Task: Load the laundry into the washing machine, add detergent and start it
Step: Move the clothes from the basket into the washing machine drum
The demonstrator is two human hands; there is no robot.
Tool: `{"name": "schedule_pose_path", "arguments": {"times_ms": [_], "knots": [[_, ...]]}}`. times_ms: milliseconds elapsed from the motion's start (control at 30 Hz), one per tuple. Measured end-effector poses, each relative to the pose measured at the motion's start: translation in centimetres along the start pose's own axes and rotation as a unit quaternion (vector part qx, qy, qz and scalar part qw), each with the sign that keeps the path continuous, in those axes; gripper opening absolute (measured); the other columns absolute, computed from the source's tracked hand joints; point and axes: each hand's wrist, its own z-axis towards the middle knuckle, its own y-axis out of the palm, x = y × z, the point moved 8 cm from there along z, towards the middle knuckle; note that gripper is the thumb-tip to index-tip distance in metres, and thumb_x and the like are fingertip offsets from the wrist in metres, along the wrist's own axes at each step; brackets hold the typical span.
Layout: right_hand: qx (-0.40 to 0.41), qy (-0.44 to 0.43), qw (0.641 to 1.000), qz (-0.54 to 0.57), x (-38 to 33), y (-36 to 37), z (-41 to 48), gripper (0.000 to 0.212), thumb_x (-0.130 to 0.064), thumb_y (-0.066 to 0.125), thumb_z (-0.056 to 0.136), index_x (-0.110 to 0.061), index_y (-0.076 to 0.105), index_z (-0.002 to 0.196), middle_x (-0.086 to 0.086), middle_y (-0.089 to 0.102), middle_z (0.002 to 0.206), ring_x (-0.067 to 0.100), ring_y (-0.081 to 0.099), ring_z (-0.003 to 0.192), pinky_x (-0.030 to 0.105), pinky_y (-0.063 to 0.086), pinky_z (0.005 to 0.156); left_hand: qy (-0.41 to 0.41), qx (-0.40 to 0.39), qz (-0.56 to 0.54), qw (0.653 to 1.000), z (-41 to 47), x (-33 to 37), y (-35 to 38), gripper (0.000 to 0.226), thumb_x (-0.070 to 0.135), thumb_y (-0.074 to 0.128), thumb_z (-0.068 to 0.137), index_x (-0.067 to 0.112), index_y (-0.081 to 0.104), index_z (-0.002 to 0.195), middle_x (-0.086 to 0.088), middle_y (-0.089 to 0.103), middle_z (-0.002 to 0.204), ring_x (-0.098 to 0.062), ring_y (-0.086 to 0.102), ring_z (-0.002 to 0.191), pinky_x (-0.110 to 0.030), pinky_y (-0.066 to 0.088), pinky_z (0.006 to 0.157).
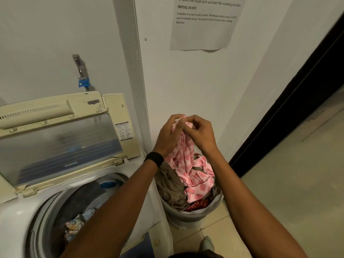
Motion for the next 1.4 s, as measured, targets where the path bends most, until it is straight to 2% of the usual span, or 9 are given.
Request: {"name": "schedule_pose_path", "arguments": {"times_ms": [233, 433, 533, 633, 733, 867, 1000, 1167, 1400], "knots": [[-0.087, -0.013, 0.996, -0.016, 0.5, 0.6, -1.6, 0.047, -0.008, 0.071, 0.091, -0.029, 0.068, 0.133, 0.003, 0.062, 0.111, -0.002, 0.061, 0.096, 0.030, 0.053, 0.090, -0.014, 0.066, 0.009, 0.998, 0.0, -0.3, -1.6, 0.032, 0.037, 0.056, 0.105, 0.008, 0.056, 0.091, 0.001, 0.063, 0.079, -0.010, 0.061, 0.073, -0.022, 0.049, 0.069], [-0.098, 0.045, 0.993, 0.038, 3.3, 3.2, -3.6, 0.116, -0.027, 0.092, 0.074, -0.043, 0.013, 0.158, -0.012, 0.036, 0.156, 0.000, 0.042, 0.139, 0.014, 0.044, 0.104, -0.036, 0.098, -0.075, 0.992, 1.4, 2.3, -1.4, 0.032, 0.037, 0.056, 0.106, 0.013, 0.054, 0.084, 0.002, 0.059, 0.073, -0.009, 0.058, 0.068, -0.020, 0.048, 0.067], [-0.175, 0.082, 0.981, 0.002, 5.9, 5.2, -4.7, 0.078, -0.018, 0.088, 0.078, -0.028, 0.045, 0.142, -0.021, 0.060, 0.124, -0.012, 0.061, 0.107, 0.016, 0.053, 0.090, -0.027, 0.064, -0.120, 0.990, 2.3, 4.1, -1.2, 0.034, 0.039, 0.059, 0.104, 0.020, 0.054, 0.076, 0.002, 0.056, 0.070, -0.014, 0.057, 0.068, -0.033, 0.052, 0.073], [-0.223, 0.093, 0.961, -0.135, 9.1, 5.7, -6.3, 0.042, -0.018, 0.082, 0.083, -0.016, 0.067, 0.122, -0.004, 0.071, 0.109, 0.014, 0.067, 0.099, 0.046, 0.056, 0.093, -0.020, 0.062, -0.172, 0.983, 3.3, 4.9, -1.8, 0.030, 0.032, 0.065, 0.102, 0.011, 0.053, 0.083, -0.001, 0.058, 0.076, -0.016, 0.060, 0.071, -0.047, 0.061, 0.076], [-0.225, 0.090, 0.959, -0.148, 9.5, 3.7, -6.3, 0.047, -0.013, 0.076, 0.087, -0.015, 0.063, 0.132, 0.001, 0.068, 0.119, 0.020, 0.065, 0.110, 0.034, 0.052, 0.095, 0.021, 0.113, -0.079, 0.990, 3.9, 4.5, -4.3, 0.030, 0.025, 0.073, 0.095, 0.006, 0.055, 0.083, -0.002, 0.060, 0.075, -0.018, 0.059, 0.070, -0.037, 0.053, 0.072], [-0.177, 0.050, 0.975, -0.124, 7.2, -0.9, -3.3, 0.042, -0.003, 0.078, 0.080, -0.007, 0.063, 0.119, 0.003, 0.068, 0.109, -0.014, 0.060, 0.087, 0.010, 0.045, 0.079, 0.043, 0.125, 0.095, 0.987, 3.4, 2.5, -5.9, 0.008, 0.026, 0.072, 0.089, 0.022, 0.070, 0.083, 0.010, 0.073, 0.084, -0.013, 0.069, 0.082, -0.039, 0.057, 0.080], [-0.080, 0.031, 0.996, 0.009, 2.8, -4.2, -0.4, 0.045, -0.011, 0.079, 0.077, -0.014, 0.060, 0.118, 0.000, 0.070, 0.110, 0.005, 0.068, 0.097, 0.023, 0.055, 0.085, 0.020, 0.092, 0.171, 0.981, 2.8, 1.0, -4.1, 0.024, 0.045, 0.063, 0.088, 0.024, 0.073, 0.091, 0.007, 0.070, 0.095, -0.011, 0.064, 0.092, -0.038, 0.053, 0.088], [-0.027, -0.002, 0.997, 0.075, -0.8, -3.2, 1.6, 0.029, -0.014, 0.078, 0.088, -0.009, 0.057, 0.108, -0.004, 0.069, 0.093, 0.004, 0.067, 0.082, 0.026, 0.057, 0.070, -0.005, -0.047, 0.055, 0.997, 2.0, 1.7, 1.0, 0.043, 0.058, 0.054, 0.099, 0.029, 0.065, 0.129, 0.013, 0.069, 0.126, -0.005, 0.063, 0.118, -0.023, 0.049, 0.103], [-0.127, -0.057, 0.989, 0.047, 0.7, -1.7, 1.6, 0.045, -0.024, 0.071, 0.092, -0.028, 0.058, 0.136, -0.010, 0.061, 0.136, 0.008, 0.059, 0.123, 0.034, 0.052, 0.105, -0.028, 0.108, -0.017, 0.994, 2.4, 1.8, -1.4, 0.017, 0.027, 0.063, 0.103, 0.013, 0.072, 0.103, 0.002, 0.075, 0.095, -0.011, 0.071, 0.089, -0.023, 0.056, 0.079]]}}
